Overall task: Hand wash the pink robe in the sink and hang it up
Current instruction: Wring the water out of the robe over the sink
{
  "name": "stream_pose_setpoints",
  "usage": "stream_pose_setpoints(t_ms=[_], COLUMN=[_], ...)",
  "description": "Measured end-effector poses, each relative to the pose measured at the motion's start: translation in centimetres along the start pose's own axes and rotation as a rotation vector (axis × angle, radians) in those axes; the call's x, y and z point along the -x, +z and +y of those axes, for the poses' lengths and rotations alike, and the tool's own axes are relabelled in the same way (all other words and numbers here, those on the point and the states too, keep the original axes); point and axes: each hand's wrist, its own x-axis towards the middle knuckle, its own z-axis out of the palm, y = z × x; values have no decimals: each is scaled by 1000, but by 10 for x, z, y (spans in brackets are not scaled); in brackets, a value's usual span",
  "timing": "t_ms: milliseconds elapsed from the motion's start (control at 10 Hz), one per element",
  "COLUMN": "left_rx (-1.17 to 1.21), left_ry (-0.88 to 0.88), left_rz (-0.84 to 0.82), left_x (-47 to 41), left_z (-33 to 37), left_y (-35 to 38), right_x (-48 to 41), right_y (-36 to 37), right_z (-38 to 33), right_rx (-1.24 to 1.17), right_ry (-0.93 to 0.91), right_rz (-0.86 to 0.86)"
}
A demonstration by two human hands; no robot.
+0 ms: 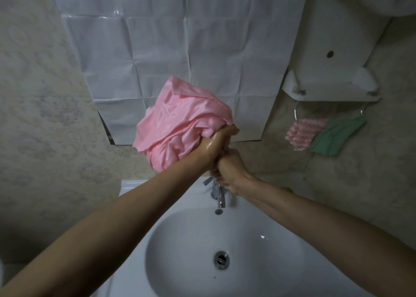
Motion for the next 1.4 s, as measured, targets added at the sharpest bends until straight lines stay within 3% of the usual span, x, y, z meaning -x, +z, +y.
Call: stream_pose_setpoints(t_ms=[200,500,600,700,800,900,1000,1100,1200,1300,1400], left_rx=[47,50,79,91,29,-242,-509,-1084,-1636,-1946,-1867], left_ry=[78,53,-122,-153,-184,-336,-374,-429,-330,-47,331], left_rz=[59,81,30,39,-86,-363,-662,-810,-777,-643,-453], left_x=[-13,-22,-28,-34,-38,-29,-19,-12,-9,-11,-18], left_z=[-1,-4,-1,-4,-14,-15,2,18,7,-6,-2], left_y=[4,2,-10,-31,-46,-44,-35,-24,-16,-14,-12], right_x=[9,-4,-14,-34,-45,-53,-53,-51,-41,-29,-20], right_y=[-4,-4,-8,-33,-58,-62,-59,-70,-87,-92,-108], right_z=[0,12,8,4,-9,-21,-19,-7,1,6,6], right_rx=[69,379,362,163,14,8,99,-54,-310,-357,-509], right_ry=[3,-333,-175,-4,-31,9,134,192,247,235,200], right_rz=[-20,102,-112,-446,-432,-357,-369,-400,-366,-219,-44])
